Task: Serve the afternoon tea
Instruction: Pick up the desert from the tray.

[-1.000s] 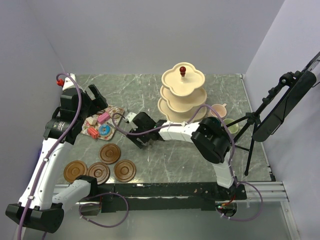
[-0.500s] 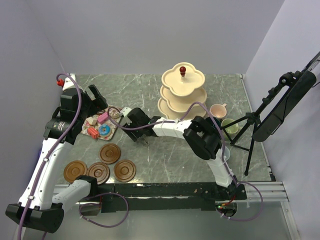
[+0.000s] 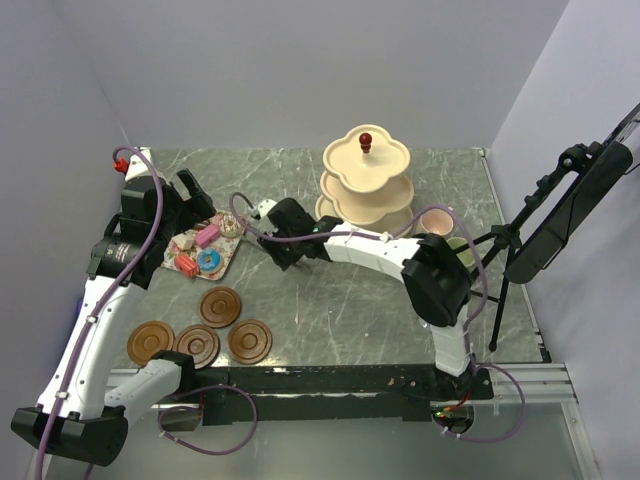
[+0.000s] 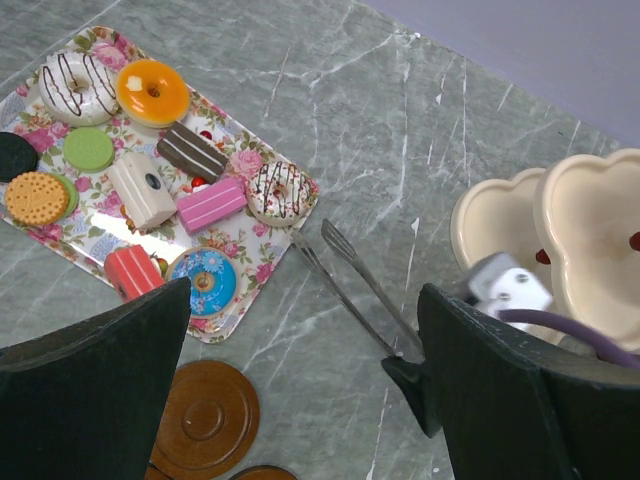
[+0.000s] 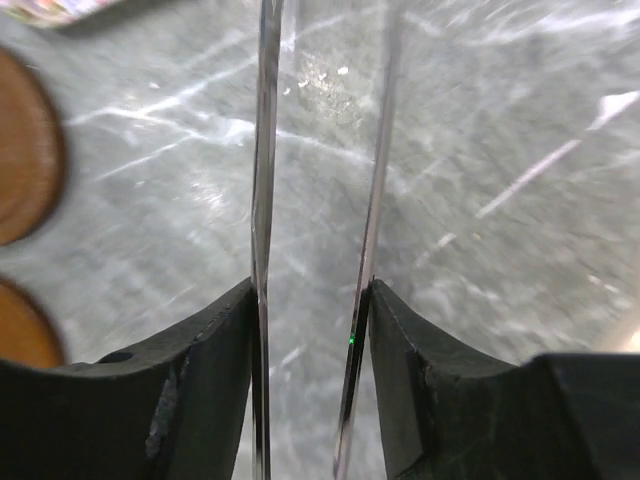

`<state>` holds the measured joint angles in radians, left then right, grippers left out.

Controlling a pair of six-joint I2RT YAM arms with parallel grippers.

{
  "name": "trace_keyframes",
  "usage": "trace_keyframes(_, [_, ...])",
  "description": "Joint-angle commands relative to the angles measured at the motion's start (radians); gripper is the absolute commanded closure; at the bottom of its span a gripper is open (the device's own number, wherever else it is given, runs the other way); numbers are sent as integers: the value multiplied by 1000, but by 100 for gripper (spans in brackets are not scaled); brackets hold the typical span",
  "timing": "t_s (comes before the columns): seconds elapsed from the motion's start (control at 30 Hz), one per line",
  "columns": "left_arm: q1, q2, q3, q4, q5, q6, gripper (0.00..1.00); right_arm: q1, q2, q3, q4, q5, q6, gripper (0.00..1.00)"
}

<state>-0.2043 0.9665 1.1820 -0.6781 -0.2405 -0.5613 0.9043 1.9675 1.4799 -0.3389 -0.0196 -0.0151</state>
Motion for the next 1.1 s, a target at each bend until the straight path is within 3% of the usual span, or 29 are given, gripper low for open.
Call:
trace_keyframes(0.0, [2, -5, -8, 17, 6, 0, 0, -10, -110, 98, -126, 15, 14, 48])
trace_keyframes(0.2, [2, -8, -10, 20, 13, -2, 0, -10, -121, 192, -202, 14, 9, 49])
trace_keyframes(0.37, [2, -15, -15, 20, 9, -2, 0, -10, -119, 217, -161, -5, -23, 49])
trace_keyframes(1.07, [2, -14, -4, 15, 3, -5, 0, 2, 119, 396, -115, 67, -213, 44])
